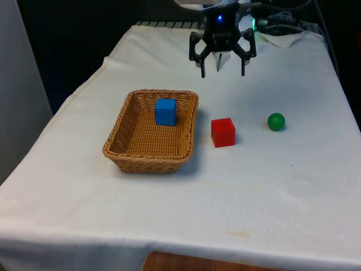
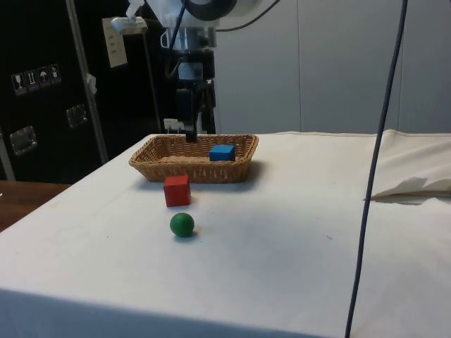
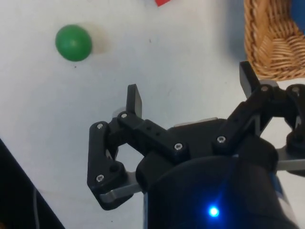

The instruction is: Place all non-red objects into the basket.

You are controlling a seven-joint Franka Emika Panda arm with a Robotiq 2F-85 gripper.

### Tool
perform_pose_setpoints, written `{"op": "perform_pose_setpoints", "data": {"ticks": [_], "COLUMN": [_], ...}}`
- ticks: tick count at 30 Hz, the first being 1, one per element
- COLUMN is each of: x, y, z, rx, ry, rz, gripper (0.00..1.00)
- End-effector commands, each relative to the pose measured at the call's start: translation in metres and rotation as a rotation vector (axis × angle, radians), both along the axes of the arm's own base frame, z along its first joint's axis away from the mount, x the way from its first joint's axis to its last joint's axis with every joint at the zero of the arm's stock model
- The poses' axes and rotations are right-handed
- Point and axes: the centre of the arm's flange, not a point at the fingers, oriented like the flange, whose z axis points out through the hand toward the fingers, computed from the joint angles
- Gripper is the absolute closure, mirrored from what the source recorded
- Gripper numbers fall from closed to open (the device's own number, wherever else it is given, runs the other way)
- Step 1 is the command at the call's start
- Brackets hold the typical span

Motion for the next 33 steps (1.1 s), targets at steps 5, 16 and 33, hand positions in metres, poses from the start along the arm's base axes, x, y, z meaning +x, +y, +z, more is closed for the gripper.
{"op": "perform_pose_setpoints", "data": {"ticks": [5,16,33], "x": [-0.004,-0.006,-0.007], "y": [0.016,0.041,0.082], "z": [0.002,0.004,0.005], "rx": [0.001,0.012,0.034], "ry": [-0.001,-0.001,0.003], "rz": [0.0,0.009,0.026], "gripper": [0.0,0.0,0.0]}}
